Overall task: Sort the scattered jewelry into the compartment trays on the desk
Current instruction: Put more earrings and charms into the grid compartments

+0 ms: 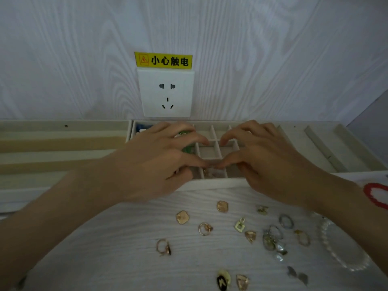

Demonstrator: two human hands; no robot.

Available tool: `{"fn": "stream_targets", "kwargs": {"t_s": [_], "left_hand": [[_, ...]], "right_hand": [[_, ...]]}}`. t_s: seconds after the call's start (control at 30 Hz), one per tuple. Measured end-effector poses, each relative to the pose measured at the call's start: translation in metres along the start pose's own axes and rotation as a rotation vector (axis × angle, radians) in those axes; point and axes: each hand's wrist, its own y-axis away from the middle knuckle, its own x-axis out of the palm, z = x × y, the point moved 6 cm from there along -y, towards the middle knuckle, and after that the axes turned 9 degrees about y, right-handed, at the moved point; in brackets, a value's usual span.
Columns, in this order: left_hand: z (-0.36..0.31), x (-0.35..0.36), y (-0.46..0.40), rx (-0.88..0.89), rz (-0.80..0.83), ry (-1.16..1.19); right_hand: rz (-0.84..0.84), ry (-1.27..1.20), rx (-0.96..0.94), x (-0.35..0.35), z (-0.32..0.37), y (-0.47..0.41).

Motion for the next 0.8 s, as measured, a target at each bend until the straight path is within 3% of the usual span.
{"fn": "stream_targets", "kwargs": {"t_s": [0.1, 0.37, 0.8], "left_hand": [[-0.002, 0.002, -0.002, 0.011, -0.002, -0.033], [-0.001, -0.005, 0.001, 0.004, -0.002, 0.151], [-0.006, -0.004, -0.011, 0.028, -0.011, 0.006]], "right_hand": [[-0.014, -0.007, 0.0, 0.002, 0.0, 0.001], [-0.067, -0.08, 0.001, -0.01, -0.004, 0.003], [-0.016, 0.026, 0.033, -0.004, 0.002, -0.007]]}}
